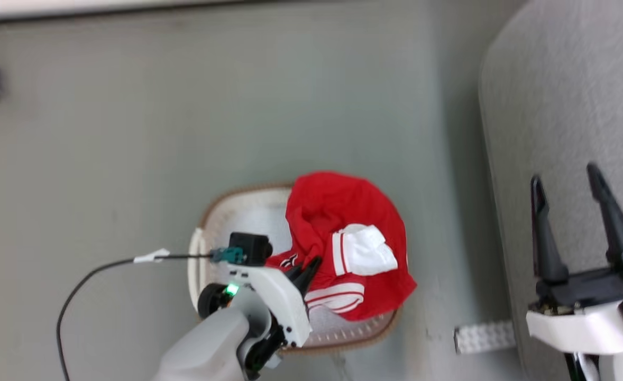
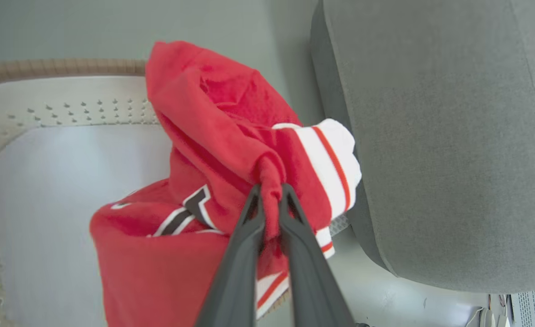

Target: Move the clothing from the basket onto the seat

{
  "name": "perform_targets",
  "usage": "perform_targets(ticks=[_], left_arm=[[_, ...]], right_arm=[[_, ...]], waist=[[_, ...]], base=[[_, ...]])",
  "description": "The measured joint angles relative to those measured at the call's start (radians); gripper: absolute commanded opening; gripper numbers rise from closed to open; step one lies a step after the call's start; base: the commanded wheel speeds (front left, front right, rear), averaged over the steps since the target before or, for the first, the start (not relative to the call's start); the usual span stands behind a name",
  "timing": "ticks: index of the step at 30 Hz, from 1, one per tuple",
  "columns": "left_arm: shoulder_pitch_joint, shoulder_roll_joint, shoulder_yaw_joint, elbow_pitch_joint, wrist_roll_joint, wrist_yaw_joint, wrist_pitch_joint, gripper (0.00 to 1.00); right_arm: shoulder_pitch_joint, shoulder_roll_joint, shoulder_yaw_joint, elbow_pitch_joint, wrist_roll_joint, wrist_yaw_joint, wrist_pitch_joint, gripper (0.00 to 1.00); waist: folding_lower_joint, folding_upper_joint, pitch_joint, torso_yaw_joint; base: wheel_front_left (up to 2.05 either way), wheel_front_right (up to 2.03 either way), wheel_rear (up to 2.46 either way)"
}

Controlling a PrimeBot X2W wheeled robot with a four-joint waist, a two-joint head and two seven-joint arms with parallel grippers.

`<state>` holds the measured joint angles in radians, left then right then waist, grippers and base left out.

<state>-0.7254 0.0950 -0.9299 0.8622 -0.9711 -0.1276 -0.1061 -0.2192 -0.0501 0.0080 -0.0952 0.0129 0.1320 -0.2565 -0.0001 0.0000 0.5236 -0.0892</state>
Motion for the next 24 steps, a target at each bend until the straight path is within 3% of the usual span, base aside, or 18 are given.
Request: perform_targets(ticks=[7, 13, 24], left_arm=[[0.040, 0.026, 0.020, -0.040, -0.029, 0.002, -0.073, 0.00], [0.073, 0.069, 0.038, -0.112, -0.033, 0.043, -0.097, 0.00], [0.090, 0.188, 0.076, -0.397, -0.017, 0.196, -0.084, 0.00]], right_arm=[[0.080, 0.000, -0.008, 0.060, 0.006, 0.000, 0.000, 1.00], [0.133, 0.000, 0.013, 0.120, 0.000, 0.000, -0.001, 1.00], [0.205, 0.001, 0.067, 0.196, 0.034, 0.000, -0.006, 1.00]], waist=[[-0.0001, 0.0000, -0.174, 0.039], [-0.0002, 0.0000, -0.318, 0.068], [-0.0003, 0.0000, -0.522, 0.086]], base=[[0.00, 0.00, 0.00], [0.00, 0.00, 0.00], [0.00, 0.00, 0.00]])
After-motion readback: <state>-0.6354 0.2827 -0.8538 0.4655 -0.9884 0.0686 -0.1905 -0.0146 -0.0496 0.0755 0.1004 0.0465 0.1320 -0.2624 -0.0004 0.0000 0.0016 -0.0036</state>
